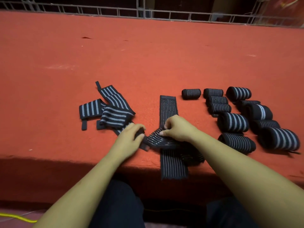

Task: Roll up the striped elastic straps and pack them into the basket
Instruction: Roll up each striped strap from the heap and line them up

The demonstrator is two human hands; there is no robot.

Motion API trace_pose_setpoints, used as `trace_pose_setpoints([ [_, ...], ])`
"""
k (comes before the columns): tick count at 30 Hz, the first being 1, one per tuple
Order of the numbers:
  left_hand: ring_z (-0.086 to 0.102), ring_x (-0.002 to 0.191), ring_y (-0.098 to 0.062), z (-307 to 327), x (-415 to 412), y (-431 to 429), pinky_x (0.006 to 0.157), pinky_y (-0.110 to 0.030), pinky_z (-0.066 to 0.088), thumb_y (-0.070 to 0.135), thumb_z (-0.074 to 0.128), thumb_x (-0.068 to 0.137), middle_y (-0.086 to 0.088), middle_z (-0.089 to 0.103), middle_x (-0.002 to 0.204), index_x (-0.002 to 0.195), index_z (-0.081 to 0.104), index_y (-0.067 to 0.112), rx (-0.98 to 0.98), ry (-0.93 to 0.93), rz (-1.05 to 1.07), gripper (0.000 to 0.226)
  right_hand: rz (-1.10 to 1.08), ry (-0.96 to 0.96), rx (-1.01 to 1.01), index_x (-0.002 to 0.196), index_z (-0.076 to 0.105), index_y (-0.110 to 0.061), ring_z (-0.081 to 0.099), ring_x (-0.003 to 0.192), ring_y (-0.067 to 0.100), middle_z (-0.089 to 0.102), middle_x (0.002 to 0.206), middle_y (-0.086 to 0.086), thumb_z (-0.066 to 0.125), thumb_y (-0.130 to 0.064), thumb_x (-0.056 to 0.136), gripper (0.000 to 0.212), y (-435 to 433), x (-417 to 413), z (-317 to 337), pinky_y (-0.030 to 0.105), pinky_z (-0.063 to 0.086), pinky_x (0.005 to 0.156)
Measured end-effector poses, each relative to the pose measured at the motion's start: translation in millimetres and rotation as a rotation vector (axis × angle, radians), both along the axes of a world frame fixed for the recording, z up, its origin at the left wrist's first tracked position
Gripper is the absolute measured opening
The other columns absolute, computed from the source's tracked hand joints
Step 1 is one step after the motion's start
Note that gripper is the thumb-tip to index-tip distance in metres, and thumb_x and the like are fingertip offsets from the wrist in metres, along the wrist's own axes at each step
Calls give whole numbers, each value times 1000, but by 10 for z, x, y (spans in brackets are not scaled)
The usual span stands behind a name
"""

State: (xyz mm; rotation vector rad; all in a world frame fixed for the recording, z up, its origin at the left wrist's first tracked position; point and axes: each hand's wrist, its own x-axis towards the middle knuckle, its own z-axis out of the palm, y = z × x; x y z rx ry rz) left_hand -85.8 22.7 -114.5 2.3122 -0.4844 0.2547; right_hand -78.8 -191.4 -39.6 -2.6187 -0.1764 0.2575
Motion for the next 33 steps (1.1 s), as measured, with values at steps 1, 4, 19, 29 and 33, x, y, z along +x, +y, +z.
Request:
trace_pose_setpoints([
  [1, 55, 99, -16, 1, 22, 16, 91, -24, 37, 7, 62, 90, 1, 59, 100, 106, 64, 15, -84, -2, 77, 18, -15, -6, 127, 77, 59, -12, 49, 62, 13, 55, 67, -1, 79, -28, 84, 26, -35, -1, 8, 28, 35, 59],
  [4, 55, 100, -17, 47, 57, 68, 85, -22, 34, -1, 60, 90, -2, 62, 103, 100, 61, 15, -267, 20, 303, 20, -28, 3, 453, 75, 56, -17, 41, 48, 0, 49, 57, -12, 76, -20, 87, 24, -110, -61, 111, 20, 33, 50],
  [19, 48, 117, -29, 464, 163, 189, 101, -41, 34, 21, 65, 91, -10, 54, 119, 120, 64, 15, 31, -225, 537, 29, -33, -124, 834, 83, 62, -12, 55, 73, 19, 62, 80, 8, 69, -15, 92, 12, -342, -332, 501, 30, 42, 66],
  [29, 61, 72, -6, 948, -148, -471, 72, -26, 48, 13, 66, 94, 8, 69, 76, 96, 71, 14, -804, 304, -22, 6, -29, -135, 812, 86, 65, -13, 53, 67, 13, 63, 75, 0, 74, -16, 88, 10, -357, -441, 703, 25, 39, 57],
  [33, 61, 70, -9, 961, -169, -489, 68, -25, 50, 4, 68, 91, 6, 69, 76, 94, 70, 9, -752, 276, -123, 6, -70, -66, 690, 96, 71, -12, 52, 70, 14, 59, 77, 3, 71, -36, 90, 24, -411, -466, 712, 31, 44, 64],
])
